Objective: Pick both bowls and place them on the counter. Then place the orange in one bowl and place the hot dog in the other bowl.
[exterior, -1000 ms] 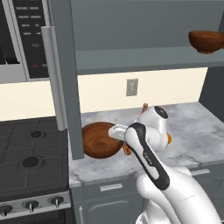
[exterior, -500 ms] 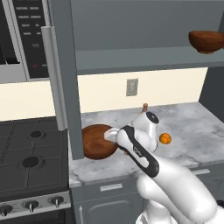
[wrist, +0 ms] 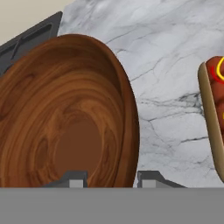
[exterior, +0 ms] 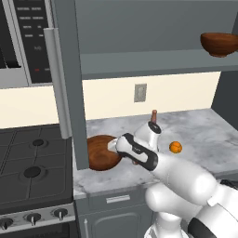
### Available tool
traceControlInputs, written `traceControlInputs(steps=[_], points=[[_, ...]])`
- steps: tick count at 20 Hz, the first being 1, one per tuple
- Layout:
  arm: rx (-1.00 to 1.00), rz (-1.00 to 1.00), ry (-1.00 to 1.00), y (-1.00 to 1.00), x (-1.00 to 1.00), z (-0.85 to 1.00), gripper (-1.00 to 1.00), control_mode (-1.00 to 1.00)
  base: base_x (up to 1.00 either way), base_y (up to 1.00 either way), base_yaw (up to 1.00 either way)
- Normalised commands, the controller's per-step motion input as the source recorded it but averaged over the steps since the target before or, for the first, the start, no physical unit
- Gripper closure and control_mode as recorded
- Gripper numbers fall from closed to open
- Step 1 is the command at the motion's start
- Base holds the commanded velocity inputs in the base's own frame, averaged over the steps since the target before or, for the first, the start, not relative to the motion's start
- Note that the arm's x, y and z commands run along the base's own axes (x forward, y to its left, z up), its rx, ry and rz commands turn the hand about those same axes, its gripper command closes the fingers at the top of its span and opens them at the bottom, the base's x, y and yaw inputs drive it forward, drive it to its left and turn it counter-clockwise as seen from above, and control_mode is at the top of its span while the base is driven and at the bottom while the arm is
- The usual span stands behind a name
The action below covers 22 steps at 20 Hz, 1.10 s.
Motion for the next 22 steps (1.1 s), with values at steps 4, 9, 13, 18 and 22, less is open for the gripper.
traceControlInputs(steps=[4, 9, 13, 18, 22], points=[[0.0, 0.0, 0.06, 0.03, 0.02, -0.21, 1.0, -1.0, 0.0, 0.0, 0.0], [0.0, 0.0, 0.02, 0.0, 0.0, -0.19, 1.0, -1.0, 0.0, 0.0, 0.0], [0.0, 0.0, 0.0, 0.04, 0.02, -0.23, 1.0, -1.0, 0.0, 0.0, 0.0], [0.0, 0.0, 0.0, 0.12, 0.01, -0.13, -1.0, -1.0, 0.0, 0.0, 0.0], [0.0, 0.0, 0.0, 0.14, 0.0, -0.01, -1.0, -1.0, 0.0, 0.0, 0.0]])
